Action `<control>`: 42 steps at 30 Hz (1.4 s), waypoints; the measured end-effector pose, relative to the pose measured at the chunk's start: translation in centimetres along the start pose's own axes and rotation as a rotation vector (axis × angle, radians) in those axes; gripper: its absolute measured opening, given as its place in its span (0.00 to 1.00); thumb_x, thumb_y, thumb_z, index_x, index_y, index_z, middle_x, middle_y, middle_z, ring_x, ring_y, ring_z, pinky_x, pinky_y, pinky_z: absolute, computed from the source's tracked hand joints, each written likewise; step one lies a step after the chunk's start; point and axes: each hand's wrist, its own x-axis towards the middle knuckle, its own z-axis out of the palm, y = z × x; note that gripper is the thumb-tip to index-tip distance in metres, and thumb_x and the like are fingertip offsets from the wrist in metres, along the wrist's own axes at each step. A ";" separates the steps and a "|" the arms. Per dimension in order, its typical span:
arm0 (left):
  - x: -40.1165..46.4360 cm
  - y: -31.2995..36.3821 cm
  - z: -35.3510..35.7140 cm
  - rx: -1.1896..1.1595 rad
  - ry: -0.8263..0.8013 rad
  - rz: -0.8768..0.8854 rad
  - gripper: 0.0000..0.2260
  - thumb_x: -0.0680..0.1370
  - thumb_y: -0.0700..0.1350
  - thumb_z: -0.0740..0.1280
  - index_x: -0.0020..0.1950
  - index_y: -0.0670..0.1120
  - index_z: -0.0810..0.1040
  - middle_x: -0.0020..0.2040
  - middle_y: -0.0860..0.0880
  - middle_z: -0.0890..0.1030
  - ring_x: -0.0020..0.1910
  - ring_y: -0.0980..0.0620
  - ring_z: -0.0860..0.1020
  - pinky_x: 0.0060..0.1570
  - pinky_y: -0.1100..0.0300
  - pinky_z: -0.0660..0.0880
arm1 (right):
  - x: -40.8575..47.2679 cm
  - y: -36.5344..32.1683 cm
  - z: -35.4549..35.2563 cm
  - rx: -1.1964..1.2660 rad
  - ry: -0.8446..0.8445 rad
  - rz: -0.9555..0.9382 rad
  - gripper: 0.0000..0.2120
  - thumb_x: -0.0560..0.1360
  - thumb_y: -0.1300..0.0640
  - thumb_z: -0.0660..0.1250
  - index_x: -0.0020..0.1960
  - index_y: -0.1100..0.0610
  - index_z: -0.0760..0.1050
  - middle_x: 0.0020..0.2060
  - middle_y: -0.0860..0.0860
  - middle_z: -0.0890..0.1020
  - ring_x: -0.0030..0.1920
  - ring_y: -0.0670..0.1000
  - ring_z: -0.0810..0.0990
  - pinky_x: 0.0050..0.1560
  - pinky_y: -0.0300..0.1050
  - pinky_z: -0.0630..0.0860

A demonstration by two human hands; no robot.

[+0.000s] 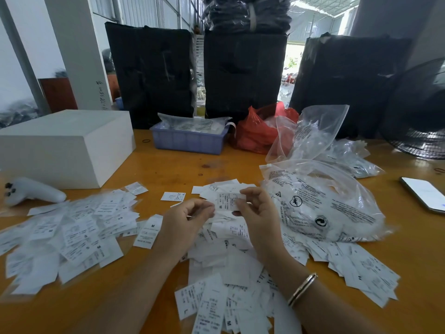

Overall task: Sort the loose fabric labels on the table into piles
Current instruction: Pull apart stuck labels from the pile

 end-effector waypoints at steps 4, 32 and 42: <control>-0.1 -0.1 0.0 0.011 -0.019 -0.012 0.04 0.72 0.49 0.71 0.44 0.58 0.79 0.41 0.67 0.82 0.44 0.68 0.79 0.39 0.78 0.71 | 0.1 -0.1 0.1 0.079 0.013 0.000 0.08 0.75 0.68 0.66 0.45 0.56 0.72 0.33 0.43 0.81 0.37 0.42 0.80 0.42 0.41 0.80; 0.1 0.2 -0.1 -0.062 0.015 -0.084 0.01 0.73 0.50 0.70 0.41 0.57 0.80 0.39 0.65 0.82 0.40 0.66 0.79 0.35 0.75 0.73 | -0.3 -0.2 0.1 -0.144 -0.152 -0.025 0.14 0.74 0.71 0.64 0.41 0.52 0.74 0.35 0.44 0.79 0.39 0.47 0.79 0.41 0.43 0.77; 0.2 0.3 -0.1 -0.044 -0.099 -0.103 0.05 0.70 0.50 0.72 0.41 0.61 0.80 0.40 0.64 0.83 0.43 0.66 0.80 0.41 0.71 0.73 | -0.1 -0.3 -0.2 -0.043 -0.024 0.011 0.10 0.77 0.67 0.63 0.46 0.53 0.75 0.38 0.50 0.80 0.33 0.46 0.79 0.36 0.38 0.77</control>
